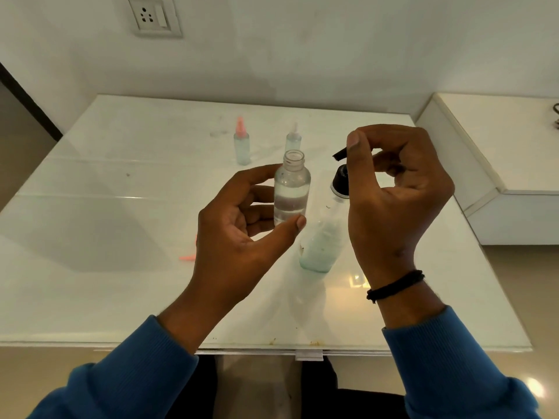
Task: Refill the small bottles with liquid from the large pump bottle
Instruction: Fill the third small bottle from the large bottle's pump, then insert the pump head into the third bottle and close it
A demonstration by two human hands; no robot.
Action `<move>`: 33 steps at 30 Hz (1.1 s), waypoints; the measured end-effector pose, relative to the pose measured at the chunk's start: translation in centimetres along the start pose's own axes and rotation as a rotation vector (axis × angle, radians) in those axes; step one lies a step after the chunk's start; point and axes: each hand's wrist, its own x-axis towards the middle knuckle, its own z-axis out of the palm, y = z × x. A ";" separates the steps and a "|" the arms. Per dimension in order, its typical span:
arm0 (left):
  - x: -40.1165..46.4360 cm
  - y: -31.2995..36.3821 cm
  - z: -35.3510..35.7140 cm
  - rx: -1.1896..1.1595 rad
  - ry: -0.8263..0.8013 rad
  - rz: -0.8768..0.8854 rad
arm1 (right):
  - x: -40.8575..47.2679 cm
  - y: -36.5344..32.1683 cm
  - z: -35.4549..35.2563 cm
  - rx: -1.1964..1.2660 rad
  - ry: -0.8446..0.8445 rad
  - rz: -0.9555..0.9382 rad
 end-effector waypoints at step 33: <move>2.9 -5.2 -9.8 0.439 0.224 -0.241 | -11.9 0.4 9.4 -0.340 -1.256 0.026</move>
